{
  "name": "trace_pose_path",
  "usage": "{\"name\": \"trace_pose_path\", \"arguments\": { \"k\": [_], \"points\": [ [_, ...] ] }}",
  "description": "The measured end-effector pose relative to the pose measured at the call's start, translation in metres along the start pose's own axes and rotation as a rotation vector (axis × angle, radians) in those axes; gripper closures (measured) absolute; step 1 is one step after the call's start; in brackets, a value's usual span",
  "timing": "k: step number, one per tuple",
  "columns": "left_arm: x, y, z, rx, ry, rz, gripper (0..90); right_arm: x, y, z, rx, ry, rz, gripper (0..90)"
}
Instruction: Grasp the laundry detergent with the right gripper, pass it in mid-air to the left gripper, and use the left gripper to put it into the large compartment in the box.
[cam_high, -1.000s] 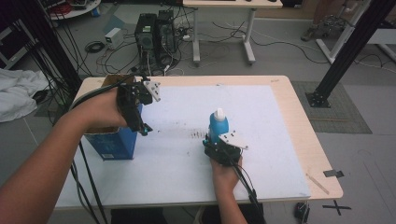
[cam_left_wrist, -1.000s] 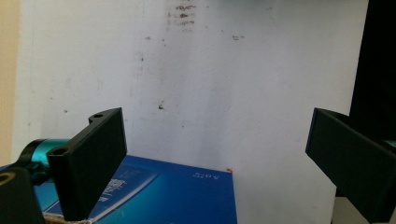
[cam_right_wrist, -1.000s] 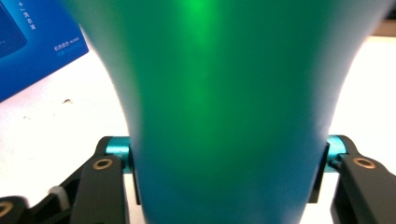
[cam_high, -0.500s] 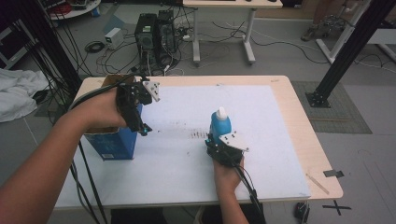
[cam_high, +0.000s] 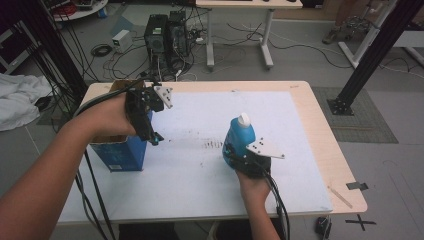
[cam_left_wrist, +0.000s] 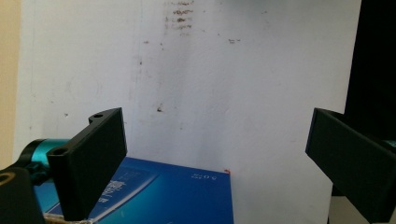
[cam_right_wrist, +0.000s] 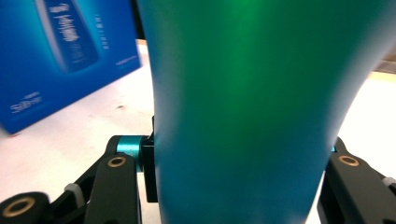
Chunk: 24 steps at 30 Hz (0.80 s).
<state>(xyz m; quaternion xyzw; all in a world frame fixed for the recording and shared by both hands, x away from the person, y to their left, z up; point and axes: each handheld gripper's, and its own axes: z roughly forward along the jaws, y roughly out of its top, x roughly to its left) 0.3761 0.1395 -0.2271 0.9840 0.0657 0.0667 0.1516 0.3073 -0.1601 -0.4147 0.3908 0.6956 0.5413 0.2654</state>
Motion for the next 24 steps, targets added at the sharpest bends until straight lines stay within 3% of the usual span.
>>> {"name": "trace_pose_path", "arguments": {
  "k": [9,11,14,19,20,24],
  "points": [
    [-0.005,0.012,-0.006,0.012,-0.017,0.041,5.3,-0.008,0.006,-0.007,-0.013,0.17,-0.038,45.1],
    [-0.007,0.014,-0.006,0.014,-0.024,0.047,5.3,-0.008,0.007,-0.007,-0.011,0.189,-0.044,45.1],
    [-0.01,0.018,-0.008,0.023,-0.037,0.06,5.3,-0.004,0.011,-0.007,-0.003,0.277,-0.092,45.0],
    [-0.013,0.022,-0.009,0.025,-0.05,0.07,5.3,0.001,0.015,-0.007,0.01,0.328,-0.125,45.0],
    [-0.018,0.025,-0.009,0.029,-0.064,0.085,5.3,0.004,0.019,-0.005,0.019,0.396,-0.151,45.0],
    [-0.022,0.029,-0.008,0.04,-0.074,0.102,5.3,0.007,0.023,-0.003,0.042,0.436,-0.188,45.0]
  ]
}}
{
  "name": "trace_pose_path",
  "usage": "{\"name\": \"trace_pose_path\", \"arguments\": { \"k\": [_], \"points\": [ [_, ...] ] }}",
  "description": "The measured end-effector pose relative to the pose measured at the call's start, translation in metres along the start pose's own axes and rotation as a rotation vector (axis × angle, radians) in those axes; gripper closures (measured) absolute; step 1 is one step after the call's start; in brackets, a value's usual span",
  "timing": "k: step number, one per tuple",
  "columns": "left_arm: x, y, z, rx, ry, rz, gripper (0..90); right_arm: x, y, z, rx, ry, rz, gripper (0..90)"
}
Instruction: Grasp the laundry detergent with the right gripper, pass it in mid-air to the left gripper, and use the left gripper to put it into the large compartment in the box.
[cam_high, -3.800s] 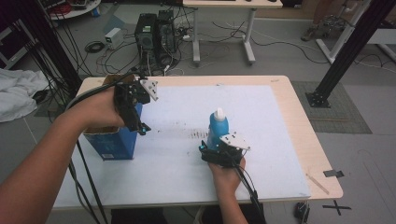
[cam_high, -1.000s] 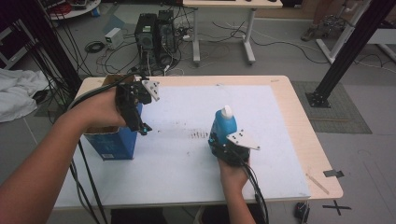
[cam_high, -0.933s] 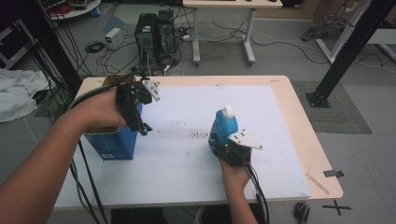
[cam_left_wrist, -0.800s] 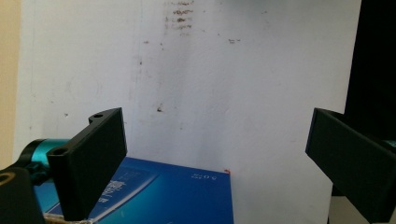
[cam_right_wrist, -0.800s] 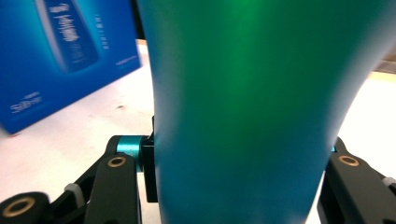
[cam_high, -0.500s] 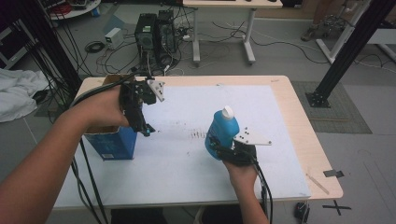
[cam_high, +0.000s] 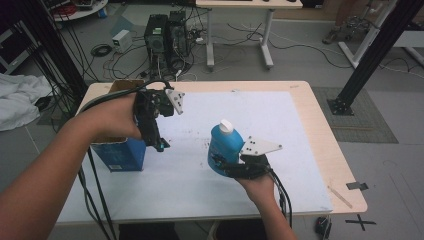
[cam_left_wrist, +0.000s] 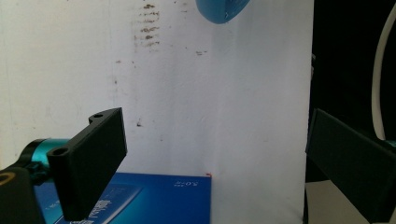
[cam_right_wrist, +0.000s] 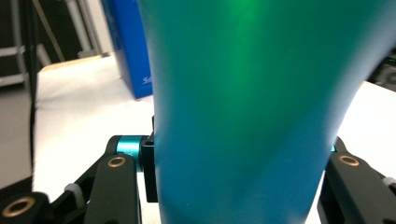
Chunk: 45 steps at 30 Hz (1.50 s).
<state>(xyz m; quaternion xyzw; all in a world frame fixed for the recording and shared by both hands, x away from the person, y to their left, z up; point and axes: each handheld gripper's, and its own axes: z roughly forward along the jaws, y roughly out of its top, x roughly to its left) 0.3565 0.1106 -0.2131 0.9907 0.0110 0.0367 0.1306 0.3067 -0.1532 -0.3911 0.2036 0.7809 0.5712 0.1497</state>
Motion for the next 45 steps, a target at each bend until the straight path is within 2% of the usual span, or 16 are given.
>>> {"name": "trace_pose_path", "arguments": {
  "k": [1,7,9,13,15,17,22,23,31,38,39,45],
  "points": [
    [-0.001,0.001,0.001,-0.001,-0.004,-0.001,5.3,0.0,0.001,0.002,0.01,0.025,-0.015,45.0],
    [-0.004,0.006,0.005,0.019,-0.02,0.019,5.3,0.0,0.0,0.009,0.032,0.101,-0.041,44.9],
    [-0.005,0.008,0.007,0.025,-0.028,0.022,5.3,0.0,0.0,0.01,0.032,0.113,-0.053,45.0],
    [-0.007,0.012,0.01,0.036,-0.04,0.034,5.3,0.002,-0.001,0.016,0.031,0.19,-0.076,45.0],
    [-0.007,0.013,0.011,0.039,-0.04,0.034,5.3,0.002,-0.002,0.017,0.027,0.204,-0.082,45.0],
    [-0.009,0.016,0.013,0.043,-0.046,0.042,5.3,0.003,-0.001,0.021,0.029,0.24,-0.089,44.9],
    [-0.012,0.019,0.016,0.053,-0.059,0.055,5.3,0.004,-0.001,0.026,0.033,0.268,-0.102,44.9],
    [-0.014,0.021,0.019,0.058,-0.065,0.057,5.3,0.006,0.001,0.031,0.037,0.293,-0.113,44.9],
    [-0.017,0.026,0.023,0.074,-0.072,0.07,5.3,0.007,-0.001,0.045,0.049,0.351,-0.128,44.9],
    [-0.02,0.031,0.026,0.082,-0.08,0.086,5.3,0.01,0.0,0.053,0.05,0.379,-0.14,44.9],
    [-0.021,0.033,0.028,0.095,-0.081,0.101,5.3,0.011,0.001,0.056,0.05,0.39,-0.142,44.9],
    [-0.023,0.038,0.032,0.113,-0.084,0.102,5.3,0.016,0.004,0.062,0.054,0.41,-0.152,45.0]
  ]
}}
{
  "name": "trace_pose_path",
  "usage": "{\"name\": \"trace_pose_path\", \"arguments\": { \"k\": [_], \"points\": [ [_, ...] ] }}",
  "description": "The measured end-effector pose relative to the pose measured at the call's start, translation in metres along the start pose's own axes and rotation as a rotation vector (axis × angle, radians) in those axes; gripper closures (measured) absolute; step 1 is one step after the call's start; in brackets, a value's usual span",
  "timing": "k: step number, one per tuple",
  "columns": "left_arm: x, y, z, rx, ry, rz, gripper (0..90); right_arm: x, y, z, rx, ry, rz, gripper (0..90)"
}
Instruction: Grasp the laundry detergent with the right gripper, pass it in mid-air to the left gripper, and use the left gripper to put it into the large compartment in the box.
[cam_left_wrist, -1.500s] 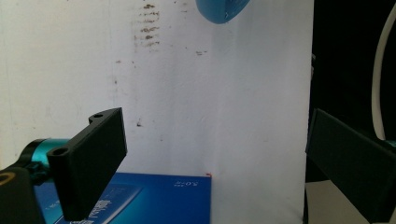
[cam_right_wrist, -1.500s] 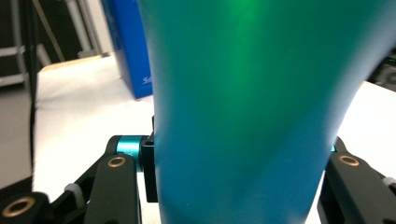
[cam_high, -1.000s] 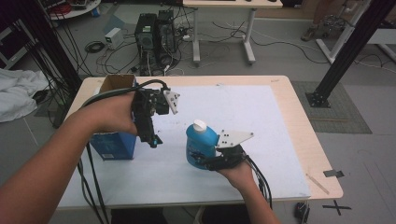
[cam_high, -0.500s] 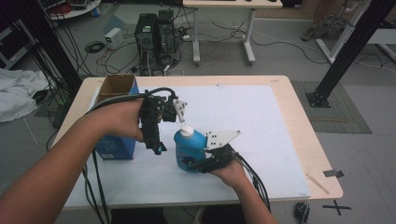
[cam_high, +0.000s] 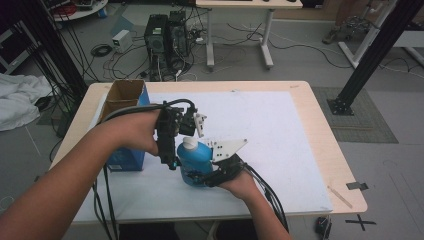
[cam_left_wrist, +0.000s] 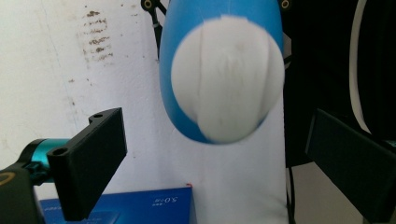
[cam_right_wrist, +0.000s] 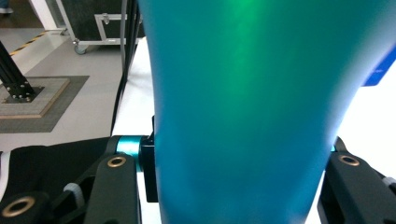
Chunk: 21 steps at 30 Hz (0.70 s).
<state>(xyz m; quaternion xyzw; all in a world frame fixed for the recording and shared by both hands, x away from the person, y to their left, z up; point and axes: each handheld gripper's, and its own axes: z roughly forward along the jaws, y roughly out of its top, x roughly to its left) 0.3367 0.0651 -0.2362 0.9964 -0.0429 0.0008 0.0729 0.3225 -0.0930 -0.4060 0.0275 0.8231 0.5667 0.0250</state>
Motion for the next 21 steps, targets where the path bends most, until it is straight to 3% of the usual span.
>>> {"name": "trace_pose_path", "arguments": {
  "k": [21],
  "points": [
    [-0.004,0.015,0.015,0.053,-0.01,0.032,5.3,0.003,0.012,0.01,-0.019,0.032,-0.015,45.1]
  ]
}}
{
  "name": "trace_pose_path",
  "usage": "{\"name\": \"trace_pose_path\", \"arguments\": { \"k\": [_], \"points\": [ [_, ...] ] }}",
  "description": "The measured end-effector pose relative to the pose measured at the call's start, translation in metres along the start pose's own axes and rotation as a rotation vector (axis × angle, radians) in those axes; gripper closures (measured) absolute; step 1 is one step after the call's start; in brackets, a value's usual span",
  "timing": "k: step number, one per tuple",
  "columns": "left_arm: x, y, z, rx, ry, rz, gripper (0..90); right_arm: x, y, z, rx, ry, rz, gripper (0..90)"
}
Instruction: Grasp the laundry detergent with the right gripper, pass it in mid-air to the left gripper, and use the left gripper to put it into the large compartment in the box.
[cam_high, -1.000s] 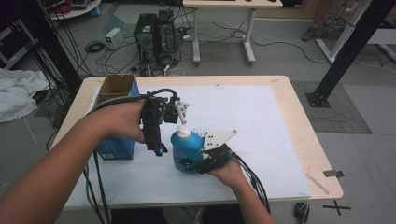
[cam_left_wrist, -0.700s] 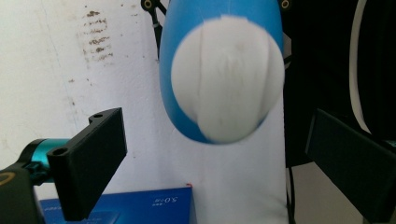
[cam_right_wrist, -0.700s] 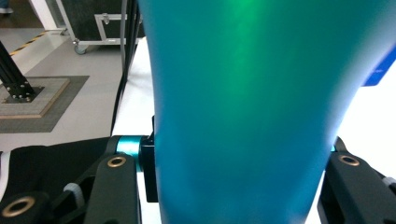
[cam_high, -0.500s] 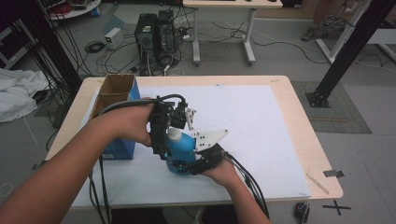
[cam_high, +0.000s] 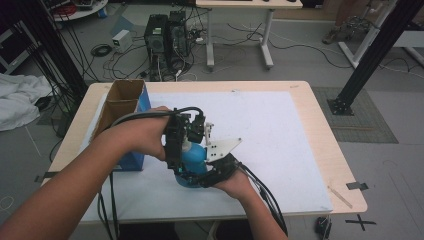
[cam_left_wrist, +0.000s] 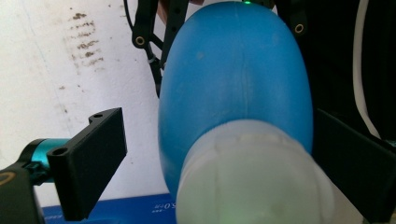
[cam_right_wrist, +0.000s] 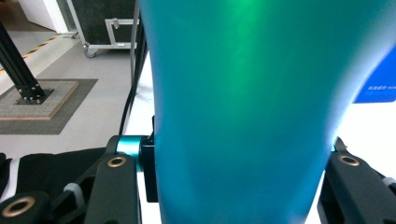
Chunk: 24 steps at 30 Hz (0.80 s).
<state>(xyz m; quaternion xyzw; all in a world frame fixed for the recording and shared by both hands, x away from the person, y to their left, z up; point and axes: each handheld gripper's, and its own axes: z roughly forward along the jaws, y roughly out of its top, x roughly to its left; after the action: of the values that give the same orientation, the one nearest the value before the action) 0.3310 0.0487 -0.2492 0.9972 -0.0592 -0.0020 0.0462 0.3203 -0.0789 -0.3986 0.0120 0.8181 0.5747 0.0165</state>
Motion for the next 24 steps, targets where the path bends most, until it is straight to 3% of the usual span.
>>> {"name": "trace_pose_path", "arguments": {
  "k": [10,12,24],
  "points": [
    [-0.0001,0.0042,0.0051,0.026,-0.007,-0.004,5.3,0.0013,0.0015,0.0014,0.001,0.003,-0.005,45.1],
    [0.0,0.0045,0.0051,0.031,-0.015,-0.003,10.4,0.0015,0.0016,0.0013,0.001,0.004,-0.004,45.1],
    [-0.0003,0.0083,0.0057,0.046,-0.012,0.005,13.5,0.0011,0.0016,0.0009,0.0,0.007,0.004,45.2]
  ]
}}
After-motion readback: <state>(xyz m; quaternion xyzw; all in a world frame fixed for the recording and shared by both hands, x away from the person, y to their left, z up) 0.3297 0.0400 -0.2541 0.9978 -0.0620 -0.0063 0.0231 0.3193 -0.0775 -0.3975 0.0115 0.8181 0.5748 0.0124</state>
